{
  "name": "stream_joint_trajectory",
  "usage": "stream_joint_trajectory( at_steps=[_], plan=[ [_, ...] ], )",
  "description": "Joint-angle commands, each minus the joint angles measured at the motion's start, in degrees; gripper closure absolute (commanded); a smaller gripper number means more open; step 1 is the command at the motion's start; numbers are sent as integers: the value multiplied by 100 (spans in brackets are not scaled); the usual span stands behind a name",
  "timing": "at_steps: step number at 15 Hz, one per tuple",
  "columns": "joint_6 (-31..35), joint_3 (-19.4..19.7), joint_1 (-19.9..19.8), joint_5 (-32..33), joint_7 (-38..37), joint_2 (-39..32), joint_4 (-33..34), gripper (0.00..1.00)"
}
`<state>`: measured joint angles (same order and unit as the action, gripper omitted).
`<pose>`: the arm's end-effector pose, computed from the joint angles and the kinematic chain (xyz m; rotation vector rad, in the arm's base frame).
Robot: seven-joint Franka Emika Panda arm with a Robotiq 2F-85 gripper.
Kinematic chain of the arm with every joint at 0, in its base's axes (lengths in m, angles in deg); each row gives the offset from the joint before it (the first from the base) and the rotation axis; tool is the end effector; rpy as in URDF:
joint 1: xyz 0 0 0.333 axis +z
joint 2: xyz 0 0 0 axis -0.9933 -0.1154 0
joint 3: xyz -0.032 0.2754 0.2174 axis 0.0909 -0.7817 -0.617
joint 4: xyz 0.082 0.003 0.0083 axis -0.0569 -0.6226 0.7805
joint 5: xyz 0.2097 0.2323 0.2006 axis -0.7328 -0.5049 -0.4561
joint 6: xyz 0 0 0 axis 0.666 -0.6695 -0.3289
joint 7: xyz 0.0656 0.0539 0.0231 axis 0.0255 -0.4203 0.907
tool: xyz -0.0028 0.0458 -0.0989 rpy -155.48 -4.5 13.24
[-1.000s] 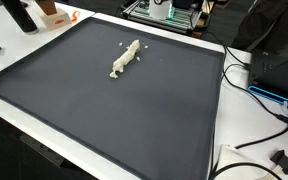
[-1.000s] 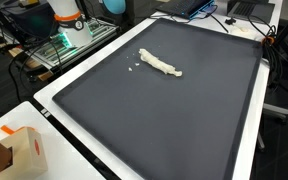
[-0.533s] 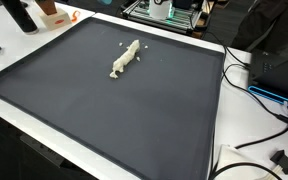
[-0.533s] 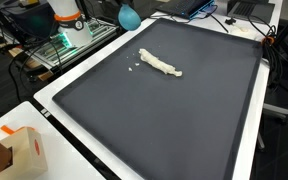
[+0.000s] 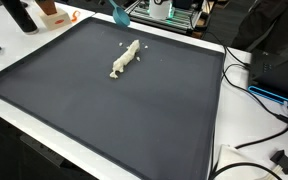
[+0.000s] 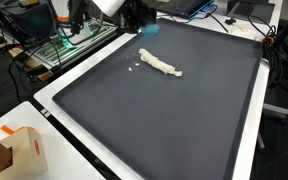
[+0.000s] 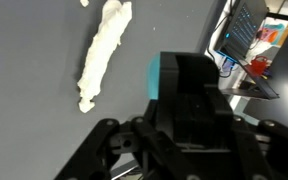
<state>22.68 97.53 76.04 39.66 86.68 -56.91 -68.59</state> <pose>0.4877 -0.1285 0.4139 -2.3164 -0.3746 -0.1449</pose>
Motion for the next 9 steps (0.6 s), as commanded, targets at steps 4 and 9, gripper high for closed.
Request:
stream_joint_trajectory(
  at_steps=[4, 9],
  plan=[
    [-1553, -337, -568, -1184, 875, -1109, 449, 75],
    [-1632, -404, -611, -1740, 717, -1483, 419, 75]
  ],
)
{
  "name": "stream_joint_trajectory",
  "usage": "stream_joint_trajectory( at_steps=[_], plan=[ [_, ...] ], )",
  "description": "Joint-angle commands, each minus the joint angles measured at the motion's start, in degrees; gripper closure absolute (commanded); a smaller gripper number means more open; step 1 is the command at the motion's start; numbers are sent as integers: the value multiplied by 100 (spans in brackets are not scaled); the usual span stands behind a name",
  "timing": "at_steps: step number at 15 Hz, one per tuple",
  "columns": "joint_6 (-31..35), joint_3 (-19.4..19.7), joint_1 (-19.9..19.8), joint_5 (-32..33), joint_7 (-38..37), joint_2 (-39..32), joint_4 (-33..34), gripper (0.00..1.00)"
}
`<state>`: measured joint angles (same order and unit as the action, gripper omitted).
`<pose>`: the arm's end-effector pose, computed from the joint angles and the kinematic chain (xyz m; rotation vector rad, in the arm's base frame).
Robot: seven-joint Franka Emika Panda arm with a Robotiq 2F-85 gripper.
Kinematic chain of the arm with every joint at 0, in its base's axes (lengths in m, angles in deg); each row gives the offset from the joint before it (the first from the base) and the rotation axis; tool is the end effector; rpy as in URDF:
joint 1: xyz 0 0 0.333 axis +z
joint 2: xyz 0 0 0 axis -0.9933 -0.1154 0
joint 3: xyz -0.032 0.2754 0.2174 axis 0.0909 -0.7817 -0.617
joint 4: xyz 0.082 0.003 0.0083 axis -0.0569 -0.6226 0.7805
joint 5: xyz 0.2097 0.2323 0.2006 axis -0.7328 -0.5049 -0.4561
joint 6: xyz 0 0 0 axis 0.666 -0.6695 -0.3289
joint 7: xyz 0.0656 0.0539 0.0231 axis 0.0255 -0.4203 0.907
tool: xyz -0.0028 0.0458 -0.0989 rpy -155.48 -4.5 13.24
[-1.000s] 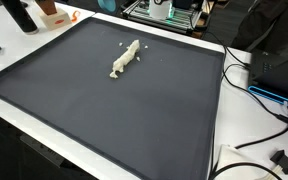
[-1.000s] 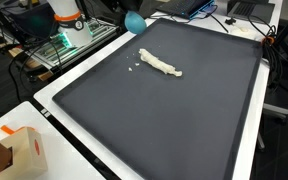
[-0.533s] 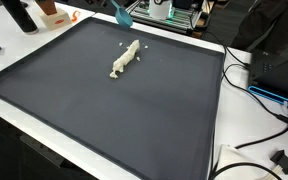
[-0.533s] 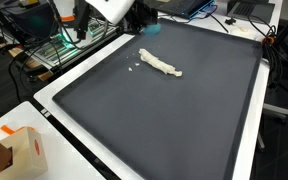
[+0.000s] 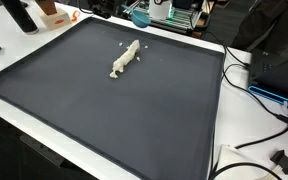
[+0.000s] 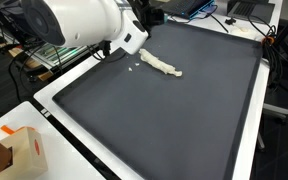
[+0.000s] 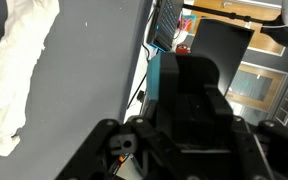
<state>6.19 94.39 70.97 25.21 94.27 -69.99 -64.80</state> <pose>0.5068 -0.1113 0.3415 -1.9005 -0.3135 -0.0923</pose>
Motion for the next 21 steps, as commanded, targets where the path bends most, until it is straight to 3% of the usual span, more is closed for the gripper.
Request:
stream_joint_trajectory(
  at_steps=[1, 12, 21],
  plan=[
    [116, -86, -81, -342, -49, -179, 4, 75],
    [1268, -45, 38, -200, -255, 120, -204, 75],
    [2479, -107, 185, 22, -1018, 496, -524, 75]
  ],
)
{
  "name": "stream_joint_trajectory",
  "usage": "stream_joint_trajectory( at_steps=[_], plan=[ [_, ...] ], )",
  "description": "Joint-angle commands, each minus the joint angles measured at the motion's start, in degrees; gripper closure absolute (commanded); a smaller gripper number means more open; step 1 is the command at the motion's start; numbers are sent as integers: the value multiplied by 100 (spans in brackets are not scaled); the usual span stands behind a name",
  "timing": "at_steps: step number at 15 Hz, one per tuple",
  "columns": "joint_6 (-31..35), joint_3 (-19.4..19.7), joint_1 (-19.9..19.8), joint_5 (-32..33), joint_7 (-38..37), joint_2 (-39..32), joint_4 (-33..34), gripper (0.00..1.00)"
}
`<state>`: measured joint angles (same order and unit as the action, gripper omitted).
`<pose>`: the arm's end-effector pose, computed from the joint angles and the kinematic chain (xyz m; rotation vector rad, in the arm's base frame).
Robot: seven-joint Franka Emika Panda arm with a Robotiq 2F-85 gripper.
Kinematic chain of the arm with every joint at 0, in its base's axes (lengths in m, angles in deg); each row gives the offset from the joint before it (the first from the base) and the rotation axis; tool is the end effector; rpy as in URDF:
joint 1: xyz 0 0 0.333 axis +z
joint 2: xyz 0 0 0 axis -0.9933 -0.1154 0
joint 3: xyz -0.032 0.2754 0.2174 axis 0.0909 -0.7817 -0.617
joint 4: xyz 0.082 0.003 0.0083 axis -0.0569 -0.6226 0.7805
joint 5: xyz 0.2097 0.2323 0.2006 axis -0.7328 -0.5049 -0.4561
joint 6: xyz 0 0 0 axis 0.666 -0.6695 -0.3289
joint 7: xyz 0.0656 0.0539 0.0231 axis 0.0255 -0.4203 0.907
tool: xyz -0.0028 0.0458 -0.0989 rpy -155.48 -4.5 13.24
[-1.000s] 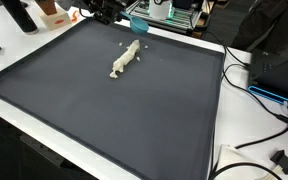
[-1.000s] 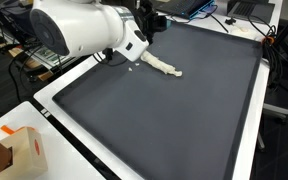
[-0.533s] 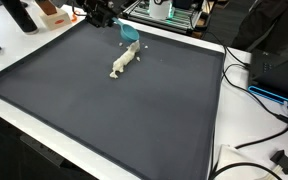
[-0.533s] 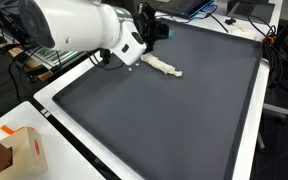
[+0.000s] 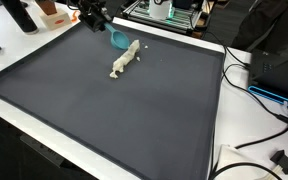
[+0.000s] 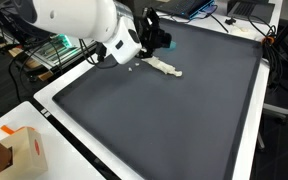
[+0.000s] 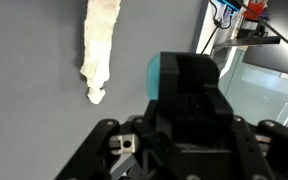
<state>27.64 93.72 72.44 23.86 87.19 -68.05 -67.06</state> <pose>0.5266 -0.1319 0.3352 -2.1913 -0.0857 -0.2309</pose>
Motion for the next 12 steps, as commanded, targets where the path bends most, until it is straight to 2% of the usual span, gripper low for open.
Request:
stream_joint_trajectory(
  at_steps=[1, 5, 12],
  plan=[
    [425, -50, 49, 194, -407, 357, -346, 75],
    [704, -80, 97, 457, -812, 579, -526, 75],
    [825, -151, 151, 1292, -1789, 915, -712, 75]
  ],
)
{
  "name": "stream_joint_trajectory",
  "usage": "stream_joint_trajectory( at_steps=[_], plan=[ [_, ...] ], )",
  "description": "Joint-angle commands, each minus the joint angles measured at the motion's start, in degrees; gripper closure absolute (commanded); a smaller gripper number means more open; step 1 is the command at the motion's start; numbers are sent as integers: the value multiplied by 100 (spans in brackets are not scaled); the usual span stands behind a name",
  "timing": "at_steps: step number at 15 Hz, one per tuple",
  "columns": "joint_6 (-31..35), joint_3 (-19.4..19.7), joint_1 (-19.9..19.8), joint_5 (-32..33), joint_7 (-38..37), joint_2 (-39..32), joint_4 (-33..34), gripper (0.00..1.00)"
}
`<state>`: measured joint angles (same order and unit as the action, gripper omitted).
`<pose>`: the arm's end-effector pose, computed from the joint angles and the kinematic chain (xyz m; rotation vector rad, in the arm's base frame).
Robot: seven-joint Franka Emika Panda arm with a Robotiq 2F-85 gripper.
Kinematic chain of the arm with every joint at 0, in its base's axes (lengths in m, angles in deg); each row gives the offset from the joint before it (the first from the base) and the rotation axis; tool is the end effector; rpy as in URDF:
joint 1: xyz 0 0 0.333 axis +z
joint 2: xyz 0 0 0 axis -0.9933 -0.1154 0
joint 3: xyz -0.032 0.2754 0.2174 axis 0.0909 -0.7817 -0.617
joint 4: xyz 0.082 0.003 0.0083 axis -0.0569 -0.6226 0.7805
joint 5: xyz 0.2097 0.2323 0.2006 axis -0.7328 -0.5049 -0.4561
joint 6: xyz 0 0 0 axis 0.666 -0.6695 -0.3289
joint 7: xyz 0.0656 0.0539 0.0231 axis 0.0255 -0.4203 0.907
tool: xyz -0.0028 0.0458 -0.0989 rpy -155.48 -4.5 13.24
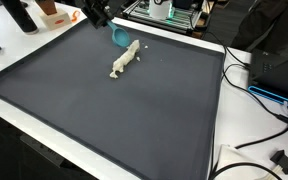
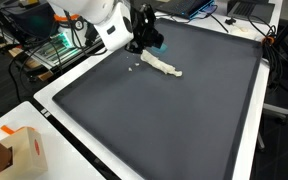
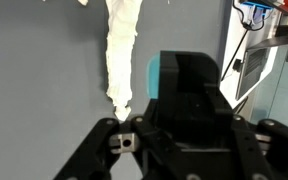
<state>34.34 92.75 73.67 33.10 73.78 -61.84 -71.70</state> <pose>0.5043 -0.1235 0.3558 -2.3594 0.0559 -0.1024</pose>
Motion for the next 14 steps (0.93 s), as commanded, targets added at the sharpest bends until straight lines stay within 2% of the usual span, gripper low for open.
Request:
stream_joint_trajectory(
  at_steps=[1, 14],
  plan=[
    [124, -67, 31, 495, -577, 330, -259, 75],
    [-71, -260, 151, 2497, -2480, 797, -257, 75]
  ],
)
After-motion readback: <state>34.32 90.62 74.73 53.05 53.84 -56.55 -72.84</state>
